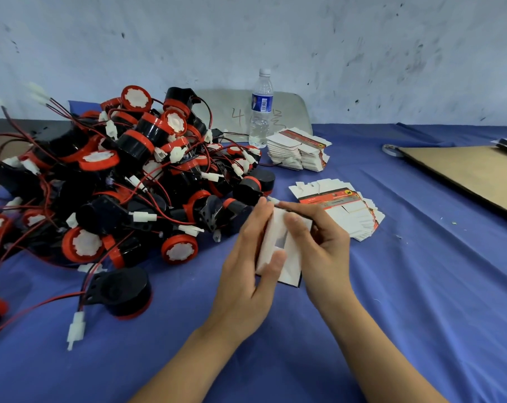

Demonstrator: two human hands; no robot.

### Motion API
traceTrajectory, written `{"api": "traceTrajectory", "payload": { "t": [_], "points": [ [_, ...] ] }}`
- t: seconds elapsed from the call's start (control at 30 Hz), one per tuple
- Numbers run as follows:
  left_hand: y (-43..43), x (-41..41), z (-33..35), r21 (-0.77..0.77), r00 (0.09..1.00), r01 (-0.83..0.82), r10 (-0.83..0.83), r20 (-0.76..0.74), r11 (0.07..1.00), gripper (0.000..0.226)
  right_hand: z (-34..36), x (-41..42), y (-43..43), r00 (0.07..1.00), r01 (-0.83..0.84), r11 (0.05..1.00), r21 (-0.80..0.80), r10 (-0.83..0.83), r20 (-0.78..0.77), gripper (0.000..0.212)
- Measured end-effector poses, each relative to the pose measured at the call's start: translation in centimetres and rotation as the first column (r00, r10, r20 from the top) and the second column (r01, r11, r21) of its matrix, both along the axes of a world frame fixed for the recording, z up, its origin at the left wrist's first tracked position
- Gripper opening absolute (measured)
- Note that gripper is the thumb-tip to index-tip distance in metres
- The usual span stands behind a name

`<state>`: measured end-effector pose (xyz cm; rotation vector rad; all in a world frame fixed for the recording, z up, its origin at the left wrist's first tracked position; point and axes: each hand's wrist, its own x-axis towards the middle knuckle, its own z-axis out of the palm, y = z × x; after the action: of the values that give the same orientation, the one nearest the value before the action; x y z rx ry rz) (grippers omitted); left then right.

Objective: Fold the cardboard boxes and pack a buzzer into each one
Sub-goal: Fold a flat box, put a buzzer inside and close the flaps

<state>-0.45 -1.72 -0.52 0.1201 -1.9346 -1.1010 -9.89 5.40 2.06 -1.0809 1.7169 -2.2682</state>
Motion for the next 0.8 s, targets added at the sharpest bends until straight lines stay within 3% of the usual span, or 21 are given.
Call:
{"api": "traceTrajectory", "payload": {
  "t": [0.17,0.33,0.53,0.67,0.8],
  "points": [
    [-0.8,0.2,0.1,-0.076,0.996,-0.082,0.079,-0.038,0.994,0.068,0.2,0.3,0.1,0.997,-0.066,0.998,-0.002,0.066,-0.030,0.016],
    [-1.0,0.0,0.2,-0.140,0.999,-0.035,0.032,-0.018,0.990,0.049,0.2,0.1,0.1,0.999,-0.041,0.999,0.026,0.041,0.015,0.017],
    [-1.0,0.5,1.0,-0.070,0.996,0.092,-0.091,0.018,0.993,0.062,0.5,0.2,0.2,0.998,-0.057,0.997,0.047,0.056,0.012,0.014],
    [-0.5,0.3,1.0,-0.024,0.996,0.073,-0.072,0.049,0.997,0.038,0.4,0.2,0.1,0.999,-0.043,0.997,0.067,0.043,-0.005,0.016],
    [-0.4,0.2,0.7,0.103,0.997,0.067,-0.071,0.035,0.992,0.061,0.0,0.4,-0.1,0.984,-0.163,0.987,-0.003,0.163,0.073,0.024]
  ]
}}
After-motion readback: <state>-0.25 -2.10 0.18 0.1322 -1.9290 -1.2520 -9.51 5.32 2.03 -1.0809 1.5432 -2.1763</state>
